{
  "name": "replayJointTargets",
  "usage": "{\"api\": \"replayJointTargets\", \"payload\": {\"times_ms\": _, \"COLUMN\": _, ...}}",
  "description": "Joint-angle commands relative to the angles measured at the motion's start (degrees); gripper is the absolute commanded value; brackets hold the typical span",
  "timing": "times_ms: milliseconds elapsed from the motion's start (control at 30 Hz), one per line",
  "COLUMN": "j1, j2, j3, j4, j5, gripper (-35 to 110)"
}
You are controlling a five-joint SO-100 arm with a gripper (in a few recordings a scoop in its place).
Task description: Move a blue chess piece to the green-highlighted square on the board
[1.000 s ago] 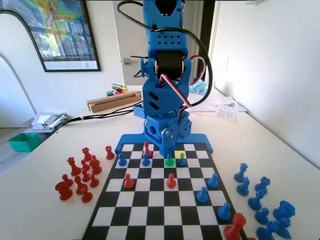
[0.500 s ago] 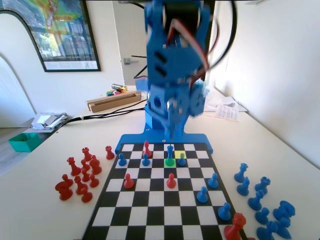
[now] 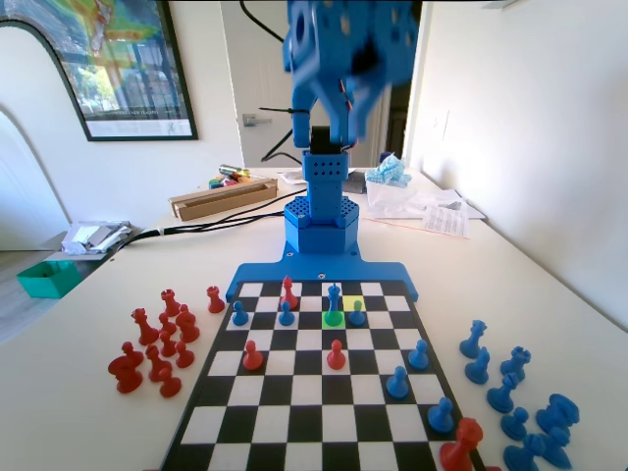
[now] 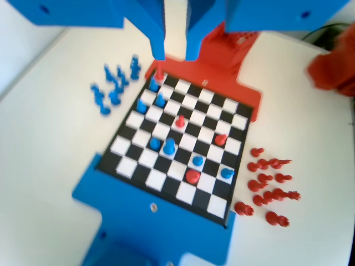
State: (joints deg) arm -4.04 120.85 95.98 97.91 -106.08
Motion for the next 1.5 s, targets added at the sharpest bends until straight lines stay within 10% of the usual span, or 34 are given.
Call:
{"api": "replayJointTargets", "payload": {"times_ms": 0, "j1": 1.1, "j2": 10.6, "j3": -5.3, "j4": 3.8, "j5": 3.0, "gripper": 5}}
{"api": "replayJointTargets", "payload": {"times_ms": 800, "j1": 4.7, "j2": 52.6, "j3": 28.8, "j4": -7.5, "j5": 4.7, "gripper": 1}}
{"api": "replayJointTargets", "payload": {"times_ms": 1467, "j1": 5.3, "j2": 54.2, "j3": 29.0, "j4": -7.8, "j5": 4.8, "gripper": 2}}
